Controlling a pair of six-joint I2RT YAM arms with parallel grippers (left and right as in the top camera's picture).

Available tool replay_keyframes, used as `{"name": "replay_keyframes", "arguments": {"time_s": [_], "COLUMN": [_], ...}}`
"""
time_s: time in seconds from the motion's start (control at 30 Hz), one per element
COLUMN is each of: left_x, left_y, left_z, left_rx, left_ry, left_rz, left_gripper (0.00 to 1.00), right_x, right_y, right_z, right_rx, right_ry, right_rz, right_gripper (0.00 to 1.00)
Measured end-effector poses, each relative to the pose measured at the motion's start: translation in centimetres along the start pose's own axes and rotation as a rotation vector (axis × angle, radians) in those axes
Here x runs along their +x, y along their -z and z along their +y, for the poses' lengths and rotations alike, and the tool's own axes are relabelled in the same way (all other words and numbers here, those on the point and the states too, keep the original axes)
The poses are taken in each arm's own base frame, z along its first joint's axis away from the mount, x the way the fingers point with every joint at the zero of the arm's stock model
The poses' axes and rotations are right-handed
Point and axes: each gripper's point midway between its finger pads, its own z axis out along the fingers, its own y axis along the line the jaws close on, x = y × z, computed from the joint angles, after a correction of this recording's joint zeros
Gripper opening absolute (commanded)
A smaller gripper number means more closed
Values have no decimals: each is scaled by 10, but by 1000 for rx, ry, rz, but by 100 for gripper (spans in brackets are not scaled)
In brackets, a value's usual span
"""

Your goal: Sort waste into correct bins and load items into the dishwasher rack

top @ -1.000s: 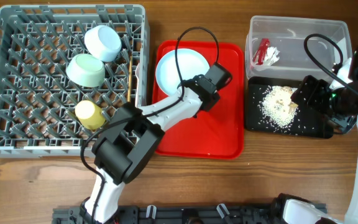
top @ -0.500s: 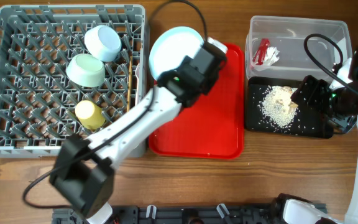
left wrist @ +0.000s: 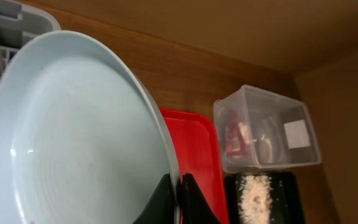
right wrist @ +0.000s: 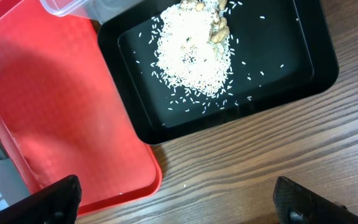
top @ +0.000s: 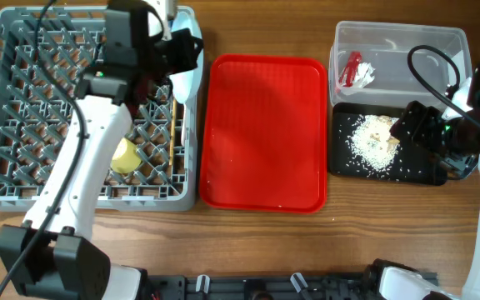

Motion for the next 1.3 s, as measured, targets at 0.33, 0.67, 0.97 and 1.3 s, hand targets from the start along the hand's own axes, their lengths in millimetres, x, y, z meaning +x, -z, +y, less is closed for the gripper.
{"name": "replay_keyframes", "arguments": {"time_s": [0.33,0.67,0.97,1.3], "left_x": [12,-16,44,97], "left_y": [-28,-1,70,101], "left_z": [38,104,103,126], "left_rx": [1,-90,-423,-628], "left_ry": [132,216,162,183], "left_rz": [91,16,168,372], "left_gripper": [8,100,100,100], "right_x": [0,-2,-38,-20], "right_y": [0,0,7,-37], "right_z": [0,1,87,125], "right_rx": [0,-7,-249,-197], "right_ry": [0,1,301,481], "right_rz": [0,-7,-212,-108], "right_gripper": [100,100,100,100]}}
